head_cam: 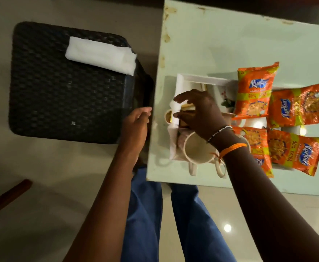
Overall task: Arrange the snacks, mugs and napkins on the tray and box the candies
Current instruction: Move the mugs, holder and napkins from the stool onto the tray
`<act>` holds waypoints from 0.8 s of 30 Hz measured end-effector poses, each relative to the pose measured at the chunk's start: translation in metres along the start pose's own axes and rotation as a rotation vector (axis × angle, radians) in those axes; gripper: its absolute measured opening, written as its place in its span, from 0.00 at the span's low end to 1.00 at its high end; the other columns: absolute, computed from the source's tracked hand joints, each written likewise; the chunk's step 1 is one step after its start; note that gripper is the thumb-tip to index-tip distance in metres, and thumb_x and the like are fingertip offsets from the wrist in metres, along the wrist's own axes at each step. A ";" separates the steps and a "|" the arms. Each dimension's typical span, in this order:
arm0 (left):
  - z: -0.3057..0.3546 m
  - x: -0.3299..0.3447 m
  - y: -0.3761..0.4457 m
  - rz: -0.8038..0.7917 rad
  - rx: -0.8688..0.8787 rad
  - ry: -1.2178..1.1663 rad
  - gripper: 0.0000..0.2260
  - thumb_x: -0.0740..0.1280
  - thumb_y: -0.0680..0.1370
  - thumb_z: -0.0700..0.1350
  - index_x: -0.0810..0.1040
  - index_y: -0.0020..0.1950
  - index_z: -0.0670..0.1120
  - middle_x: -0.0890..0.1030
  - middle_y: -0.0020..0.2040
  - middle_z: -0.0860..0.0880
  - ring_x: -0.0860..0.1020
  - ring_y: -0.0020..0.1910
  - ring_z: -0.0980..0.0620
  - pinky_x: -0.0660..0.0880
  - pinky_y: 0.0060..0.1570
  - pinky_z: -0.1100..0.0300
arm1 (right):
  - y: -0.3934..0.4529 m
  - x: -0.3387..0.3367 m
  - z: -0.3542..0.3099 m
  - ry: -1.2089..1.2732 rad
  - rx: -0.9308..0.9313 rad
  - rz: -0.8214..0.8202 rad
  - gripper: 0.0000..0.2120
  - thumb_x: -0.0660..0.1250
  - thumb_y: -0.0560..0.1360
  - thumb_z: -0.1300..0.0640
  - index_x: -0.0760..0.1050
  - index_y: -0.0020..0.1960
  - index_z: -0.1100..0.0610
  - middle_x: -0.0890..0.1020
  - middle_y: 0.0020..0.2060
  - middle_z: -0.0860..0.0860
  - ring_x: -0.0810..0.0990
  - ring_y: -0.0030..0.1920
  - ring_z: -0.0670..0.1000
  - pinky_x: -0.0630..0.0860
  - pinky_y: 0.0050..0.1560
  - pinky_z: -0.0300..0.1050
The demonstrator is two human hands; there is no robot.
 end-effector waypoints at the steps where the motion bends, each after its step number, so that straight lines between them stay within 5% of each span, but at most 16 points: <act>1: 0.001 -0.014 0.006 0.016 0.009 -0.018 0.11 0.56 0.80 0.44 0.76 0.57 0.49 0.77 0.55 0.50 0.75 0.55 0.53 0.70 0.47 0.64 | 0.009 0.010 -0.014 0.008 -0.031 -0.002 0.14 0.73 0.67 0.59 0.78 0.53 0.57 0.82 0.50 0.54 0.76 0.51 0.56 0.63 0.47 0.38; 6: 0.010 -0.072 0.040 0.104 0.010 -0.142 0.15 0.52 0.81 0.47 0.75 0.59 0.44 0.76 0.58 0.46 0.75 0.56 0.50 0.70 0.49 0.63 | 0.061 0.063 -0.075 0.122 -0.027 0.120 0.14 0.69 0.68 0.63 0.76 0.54 0.61 0.81 0.51 0.58 0.77 0.53 0.59 0.70 0.56 0.46; 9: 0.012 -0.095 0.052 0.127 -0.008 -0.153 0.15 0.53 0.81 0.47 0.75 0.60 0.44 0.77 0.60 0.44 0.76 0.57 0.49 0.69 0.54 0.60 | 0.092 0.091 -0.091 0.384 0.246 0.235 0.22 0.70 0.69 0.62 0.69 0.61 0.66 0.75 0.58 0.63 0.72 0.61 0.62 0.69 0.63 0.54; 14: 0.019 -0.115 0.055 0.038 0.001 -0.154 0.18 0.51 0.81 0.53 0.75 0.60 0.47 0.77 0.58 0.47 0.77 0.57 0.49 0.69 0.59 0.58 | 0.128 0.107 -0.085 0.693 0.711 0.329 0.24 0.73 0.67 0.55 0.70 0.58 0.63 0.76 0.59 0.60 0.74 0.61 0.58 0.70 0.64 0.50; 17: 0.021 -0.116 0.051 -0.008 0.000 -0.134 0.18 0.51 0.81 0.53 0.74 0.61 0.47 0.77 0.58 0.46 0.77 0.57 0.50 0.69 0.61 0.57 | 0.130 0.100 -0.085 0.772 0.694 0.300 0.07 0.73 0.67 0.58 0.75 0.38 0.57 0.80 0.40 0.55 0.77 0.46 0.54 0.73 0.50 0.44; 18: 0.021 -0.115 0.049 -0.012 -0.009 -0.145 0.17 0.51 0.81 0.52 0.74 0.61 0.46 0.78 0.58 0.46 0.77 0.56 0.51 0.70 0.61 0.57 | 0.127 0.095 -0.085 0.812 0.680 0.291 0.11 0.73 0.67 0.60 0.72 0.32 0.55 0.77 0.34 0.53 0.75 0.42 0.53 0.72 0.46 0.44; 24: 0.034 -0.094 0.041 -0.022 -0.079 -0.381 0.13 0.58 0.80 0.47 0.70 0.63 0.47 0.76 0.60 0.45 0.79 0.55 0.51 0.74 0.58 0.57 | 0.078 0.048 -0.065 1.174 0.610 0.267 0.14 0.65 0.70 0.71 0.67 0.31 0.59 0.72 0.33 0.55 0.74 0.40 0.53 0.76 0.42 0.46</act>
Point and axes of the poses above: each hand's wrist, its own y-axis towards the middle knuckle, its own x-axis out of the palm, z = x × y, the point moved 2 cm from there along y, towards the middle knuckle
